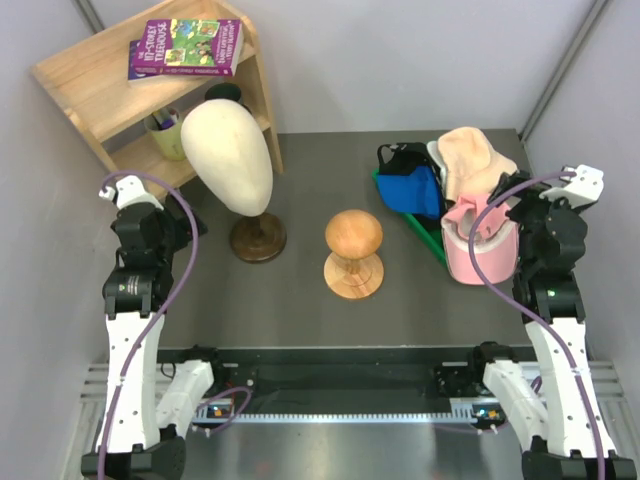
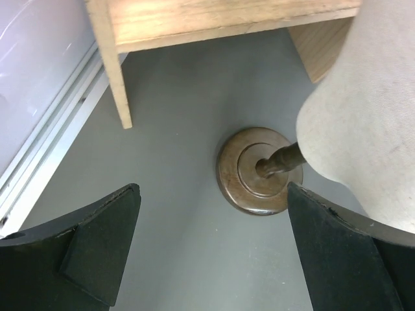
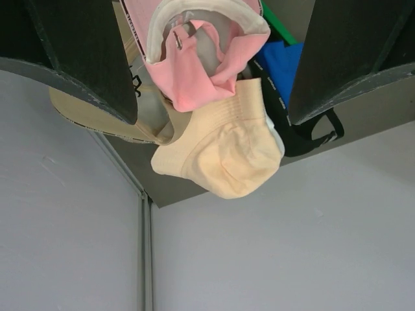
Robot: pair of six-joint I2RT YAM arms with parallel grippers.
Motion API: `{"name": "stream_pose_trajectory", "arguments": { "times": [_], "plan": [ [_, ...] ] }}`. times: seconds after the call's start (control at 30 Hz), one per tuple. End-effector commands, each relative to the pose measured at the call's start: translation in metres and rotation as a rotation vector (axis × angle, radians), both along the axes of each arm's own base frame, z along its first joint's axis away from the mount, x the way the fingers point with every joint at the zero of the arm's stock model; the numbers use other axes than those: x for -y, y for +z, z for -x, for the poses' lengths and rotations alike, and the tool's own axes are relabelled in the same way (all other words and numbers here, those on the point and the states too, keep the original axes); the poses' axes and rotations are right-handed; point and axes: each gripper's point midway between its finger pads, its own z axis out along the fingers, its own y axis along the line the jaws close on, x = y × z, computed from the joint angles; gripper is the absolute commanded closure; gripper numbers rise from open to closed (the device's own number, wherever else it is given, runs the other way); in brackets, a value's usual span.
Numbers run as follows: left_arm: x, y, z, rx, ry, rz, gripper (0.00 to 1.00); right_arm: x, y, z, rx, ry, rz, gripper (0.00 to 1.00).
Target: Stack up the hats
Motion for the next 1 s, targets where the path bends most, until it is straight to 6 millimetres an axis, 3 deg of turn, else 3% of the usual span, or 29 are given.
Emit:
{"name": "stream_pose_trajectory", "arguments": {
  "times": [0.0,0.23,0.4,0.5,0.57,0.67,0.83,0.97],
  "plan": [
    [-0.007,0.020,0.005,0.070,0.075,0.029,0.01,0.009,0.026,0.002,0.058,-0.050,0.011,0.00],
    [-0.014,0.018,0.003,0.093,0.087,-0.017,0.01,0.011,0.031,-0.014,0.006,-0.056,0.037,0.00],
    [0.002,0.022,-0.012,0.111,-0.025,-0.019,0.01,-0.004,0.025,-0.030,-0.044,0.035,0.019,0.00],
    [0.004,0.016,-0.018,0.111,-0.035,-0.011,0.01,-0.017,0.011,-0.045,-0.127,0.099,-0.017,0.02],
    [0.006,0.009,-0.023,0.094,-0.049,-0.008,0.01,-0.043,-0.003,-0.058,-0.195,0.172,-0.028,0.04],
    [0.014,0.007,-0.027,0.094,-0.086,-0.009,0.01,-0.065,-0.023,-0.070,-0.276,0.223,-0.039,0.04],
    [0.016,0.008,-0.022,0.101,-0.088,0.004,0.01,-0.075,-0.068,-0.092,-0.399,0.239,-0.079,0.05],
    [0.006,0.008,-0.015,0.089,-0.037,-0.016,0.01,-0.076,-0.082,-0.119,-0.424,0.232,-0.068,0.06]
  ]
}}
